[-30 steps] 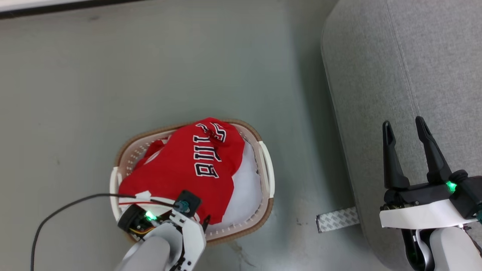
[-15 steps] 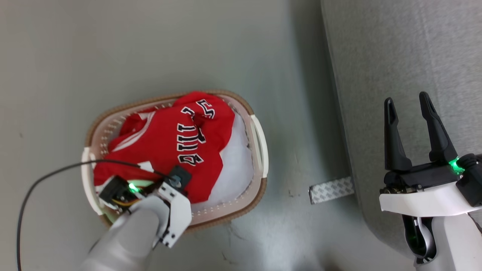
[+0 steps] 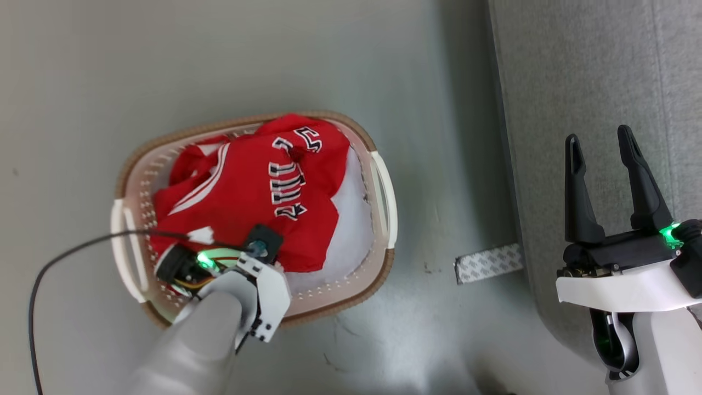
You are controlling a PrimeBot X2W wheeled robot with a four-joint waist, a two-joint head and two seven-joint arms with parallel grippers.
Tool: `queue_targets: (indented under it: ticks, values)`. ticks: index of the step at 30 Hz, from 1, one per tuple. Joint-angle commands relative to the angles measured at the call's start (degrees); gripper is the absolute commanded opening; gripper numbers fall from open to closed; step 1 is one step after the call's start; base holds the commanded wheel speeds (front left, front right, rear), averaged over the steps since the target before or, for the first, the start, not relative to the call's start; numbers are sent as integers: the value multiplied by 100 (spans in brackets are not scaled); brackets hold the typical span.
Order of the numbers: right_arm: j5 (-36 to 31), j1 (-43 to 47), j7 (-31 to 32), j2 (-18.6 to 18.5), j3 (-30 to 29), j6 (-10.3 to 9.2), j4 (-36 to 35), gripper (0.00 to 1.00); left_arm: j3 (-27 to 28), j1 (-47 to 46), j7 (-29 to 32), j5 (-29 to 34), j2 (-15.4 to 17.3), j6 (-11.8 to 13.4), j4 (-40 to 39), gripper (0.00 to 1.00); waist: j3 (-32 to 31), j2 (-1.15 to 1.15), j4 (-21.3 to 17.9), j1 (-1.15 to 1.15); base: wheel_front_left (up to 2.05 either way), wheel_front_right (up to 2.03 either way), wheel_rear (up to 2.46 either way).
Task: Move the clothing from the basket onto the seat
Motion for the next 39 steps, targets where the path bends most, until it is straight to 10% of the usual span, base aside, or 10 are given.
queue_targets:
  ticks: [1, 16, 39]
  values:
    - [16, 3, 2, -2, -15, -12, 57, 100, 140, 158, -195, -248, -30, -56, -20, 0, -264, 0, 118, 0, 0, 0, 0]
    - [-115, 897, 2, -8, -70, -12, 634, 100, 64, 1686, -794, -1794, -120, -382, -1615, 0, -2735, 0, 979, 0, 0, 0, 0]
    - [-312, 2115, 2, -132, 141, -12, 740, 100, 266, 2650, 328, -2498, 469, 298, -5750, 0, -4893, 0, 1405, 0, 0, 0, 0]
